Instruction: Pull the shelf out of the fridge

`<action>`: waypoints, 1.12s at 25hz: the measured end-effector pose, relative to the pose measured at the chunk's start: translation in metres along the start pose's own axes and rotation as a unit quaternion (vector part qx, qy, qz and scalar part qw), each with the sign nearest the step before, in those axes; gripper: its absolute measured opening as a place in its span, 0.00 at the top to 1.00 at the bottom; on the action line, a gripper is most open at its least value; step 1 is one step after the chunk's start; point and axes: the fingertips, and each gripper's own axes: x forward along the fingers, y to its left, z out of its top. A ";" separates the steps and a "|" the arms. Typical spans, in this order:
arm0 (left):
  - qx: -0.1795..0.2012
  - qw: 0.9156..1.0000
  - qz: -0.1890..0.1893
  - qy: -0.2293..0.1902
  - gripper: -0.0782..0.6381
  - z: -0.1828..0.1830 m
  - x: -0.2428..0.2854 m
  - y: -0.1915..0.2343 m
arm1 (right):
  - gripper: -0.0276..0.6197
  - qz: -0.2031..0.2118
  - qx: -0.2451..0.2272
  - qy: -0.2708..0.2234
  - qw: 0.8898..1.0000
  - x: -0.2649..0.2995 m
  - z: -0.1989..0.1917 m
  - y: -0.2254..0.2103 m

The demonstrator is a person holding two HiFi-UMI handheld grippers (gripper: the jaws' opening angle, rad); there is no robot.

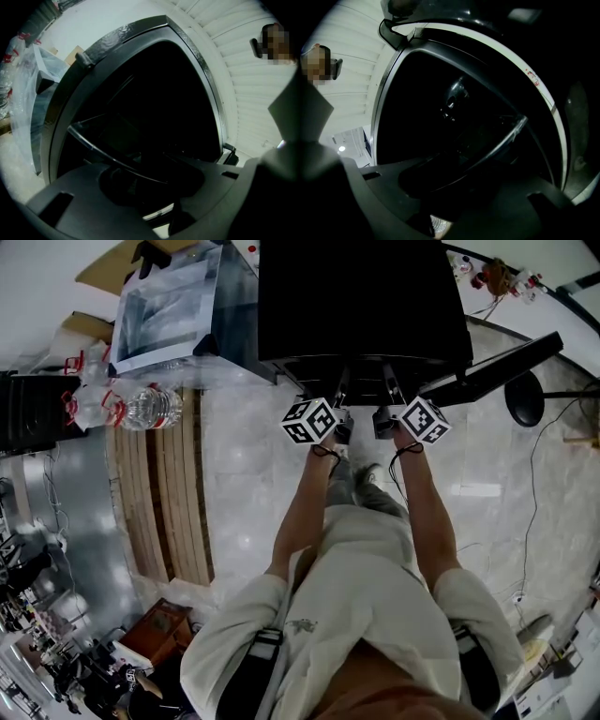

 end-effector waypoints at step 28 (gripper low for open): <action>-0.004 1.000 -0.006 -0.018 0.68 -0.010 -0.048 -0.031 | 0.79 0.032 0.017 0.012 0.999 -0.050 -0.001 0.030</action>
